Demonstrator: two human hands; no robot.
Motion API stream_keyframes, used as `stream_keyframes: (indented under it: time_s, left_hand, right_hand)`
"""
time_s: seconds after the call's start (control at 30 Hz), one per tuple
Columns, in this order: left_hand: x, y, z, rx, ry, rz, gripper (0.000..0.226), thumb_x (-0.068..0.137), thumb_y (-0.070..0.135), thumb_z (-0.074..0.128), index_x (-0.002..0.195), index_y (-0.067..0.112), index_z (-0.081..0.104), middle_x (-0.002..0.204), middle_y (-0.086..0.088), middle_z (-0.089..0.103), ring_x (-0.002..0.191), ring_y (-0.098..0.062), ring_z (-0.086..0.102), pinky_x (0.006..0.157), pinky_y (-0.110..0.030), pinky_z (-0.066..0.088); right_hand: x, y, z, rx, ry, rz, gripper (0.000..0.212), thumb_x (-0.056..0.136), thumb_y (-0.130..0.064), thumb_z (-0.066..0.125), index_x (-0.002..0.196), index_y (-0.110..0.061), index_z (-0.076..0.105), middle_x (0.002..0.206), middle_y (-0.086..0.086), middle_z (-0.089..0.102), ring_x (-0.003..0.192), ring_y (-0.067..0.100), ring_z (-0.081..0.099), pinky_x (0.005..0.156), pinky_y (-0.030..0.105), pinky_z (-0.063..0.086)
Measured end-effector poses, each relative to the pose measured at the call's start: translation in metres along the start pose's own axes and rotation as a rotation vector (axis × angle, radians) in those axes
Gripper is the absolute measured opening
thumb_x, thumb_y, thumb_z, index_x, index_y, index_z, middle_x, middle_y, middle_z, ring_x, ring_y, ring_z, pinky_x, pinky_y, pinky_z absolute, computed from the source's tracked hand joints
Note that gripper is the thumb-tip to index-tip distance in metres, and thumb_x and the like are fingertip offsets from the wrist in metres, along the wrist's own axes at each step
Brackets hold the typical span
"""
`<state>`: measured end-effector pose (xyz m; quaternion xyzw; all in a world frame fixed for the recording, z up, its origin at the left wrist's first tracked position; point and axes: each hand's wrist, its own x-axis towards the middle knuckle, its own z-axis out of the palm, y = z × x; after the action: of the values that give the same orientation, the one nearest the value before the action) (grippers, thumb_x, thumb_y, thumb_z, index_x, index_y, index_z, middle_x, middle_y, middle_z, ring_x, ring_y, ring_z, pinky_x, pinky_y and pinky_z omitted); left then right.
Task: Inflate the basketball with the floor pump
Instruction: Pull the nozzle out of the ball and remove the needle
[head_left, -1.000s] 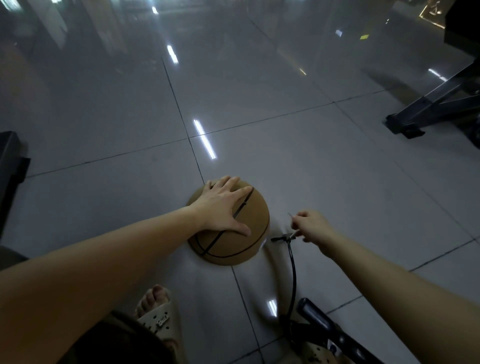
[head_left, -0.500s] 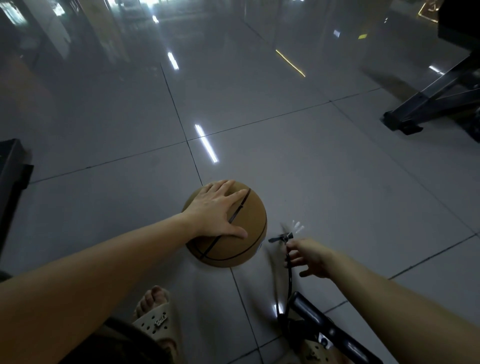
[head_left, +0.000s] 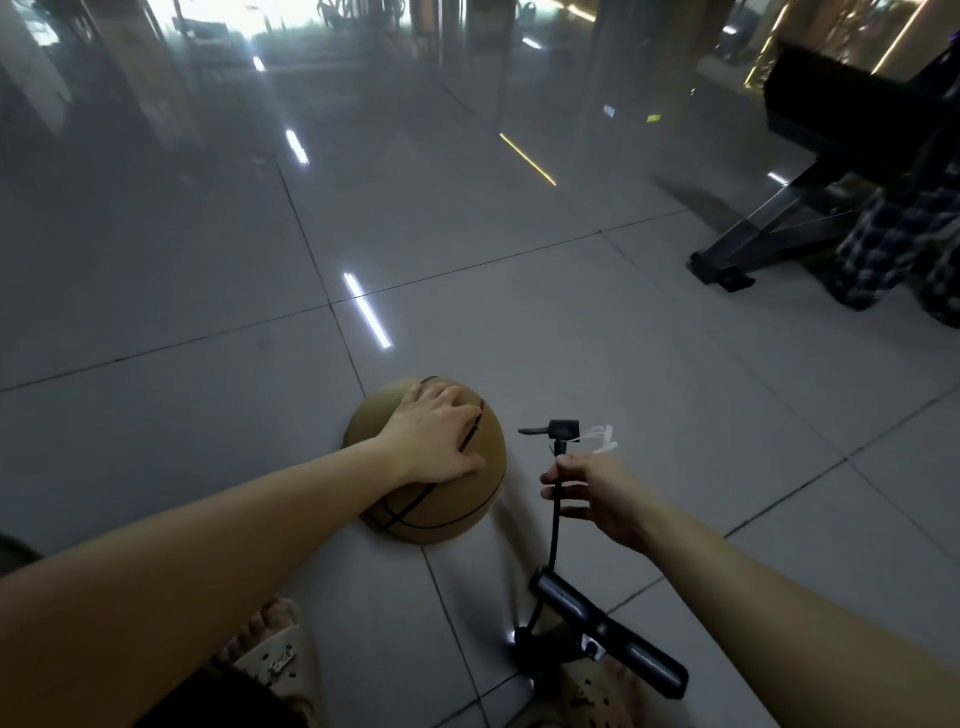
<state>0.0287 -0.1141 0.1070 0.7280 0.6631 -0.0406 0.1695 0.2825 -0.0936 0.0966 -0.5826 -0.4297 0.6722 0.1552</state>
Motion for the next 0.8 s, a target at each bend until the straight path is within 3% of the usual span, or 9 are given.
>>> stream_keyframes:
  time_s: [0.1,0.17,0.23,0.3,0.4,0.47,0.53,0.67,0.8]
  left_hand:
    - [-0.001,0.013,-0.012,-0.111,0.051,-0.014,0.063,0.088,0.056,0.058,0.145,0.028,0.052,0.15,-0.002,0.048,0.145,-0.028,0.037,0.122,-0.049,0.025]
    - [-0.001,0.029,-0.027,-0.331,0.071,-0.017,0.054,0.092,0.036,0.058,0.144,0.025,0.054,0.146,-0.004,0.053,0.138,-0.026,0.046,0.113,-0.039,0.036]
    - [0.0,0.046,-0.041,-0.614,-0.071,0.011,0.055,0.092,0.021,0.061,0.146,0.027,0.053,0.142,-0.009,0.056,0.129,-0.024,0.054,0.099,-0.029,0.044]
    - [0.003,0.06,-0.049,-0.749,-0.25,0.069,0.053,0.092,0.013,0.064,0.143,0.027,0.058,0.135,-0.006,0.062,0.12,-0.019,0.06,0.096,-0.026,0.049]
    - [0.001,0.07,-0.051,-0.693,-0.316,0.184,0.033,0.091,0.016,0.074,0.124,0.021,0.074,0.103,0.009,0.075,0.093,-0.001,0.067,0.081,-0.016,0.051]
    - [-0.002,0.071,-0.051,-0.676,-0.289,0.231,0.022,0.091,0.02,0.077,0.113,0.016,0.079,0.077,0.018,0.072,0.071,0.006,0.062,0.069,-0.012,0.046]
    - [-0.005,0.069,-0.05,-0.698,-0.294,0.219,0.022,0.092,0.022,0.078,0.112,0.013,0.079,0.07,0.017,0.07,0.065,0.005,0.062,0.065,-0.012,0.046]
    - [-0.012,0.072,-0.049,-0.755,-0.304,0.201,0.012,0.092,0.018,0.076,0.102,0.011,0.079,0.067,0.013,0.07,0.064,0.001,0.063,0.062,-0.013,0.047]
    - [-0.018,0.08,-0.047,-0.797,-0.268,0.136,0.006,0.089,0.018,0.08,0.086,0.013,0.077,0.066,0.006,0.066,0.062,-0.005,0.06,0.059,-0.016,0.047]
  right_hand:
    - [-0.015,-0.004,0.002,-0.13,-0.052,-0.037,0.024,0.104,-0.021,0.049,0.09,-0.011,0.065,0.114,0.016,0.07,0.102,0.026,0.07,0.102,0.048,0.048]
    - [-0.024,-0.007,0.007,-0.2,-0.116,-0.046,0.025,0.103,-0.022,0.05,0.087,-0.013,0.066,0.119,0.018,0.069,0.105,0.025,0.069,0.101,0.044,0.049]
    - [-0.033,-0.012,0.013,-0.244,-0.182,-0.065,0.022,0.102,-0.021,0.052,0.089,-0.012,0.066,0.117,0.015,0.071,0.105,0.023,0.069,0.098,0.041,0.051]
    - [-0.041,-0.016,0.017,-0.251,-0.207,-0.102,0.017,0.102,-0.021,0.054,0.098,-0.01,0.066,0.113,0.013,0.073,0.105,0.023,0.069,0.097,0.041,0.052]
    - [-0.053,-0.02,0.016,-0.238,-0.223,-0.148,0.014,0.102,-0.019,0.054,0.104,-0.01,0.065,0.102,0.009,0.071,0.098,0.02,0.068,0.098,0.043,0.051]
    - [-0.06,-0.023,0.009,-0.247,-0.237,-0.146,0.014,0.103,-0.017,0.053,0.099,-0.01,0.064,0.102,0.007,0.069,0.096,0.018,0.067,0.097,0.043,0.051]
    - [-0.064,-0.026,0.001,-0.267,-0.25,-0.133,0.018,0.104,-0.019,0.052,0.097,-0.008,0.064,0.106,0.007,0.069,0.097,0.017,0.067,0.096,0.041,0.052]
    - [-0.07,-0.037,-0.009,-0.31,-0.196,-0.124,0.027,0.103,-0.018,0.054,0.112,0.004,0.065,0.115,0.013,0.071,0.099,0.02,0.07,0.095,0.044,0.055]
    - [-0.078,-0.049,-0.017,-0.456,-0.174,-0.099,0.024,0.101,-0.019,0.057,0.109,0.001,0.066,0.107,0.013,0.074,0.095,0.026,0.074,0.084,0.04,0.059]
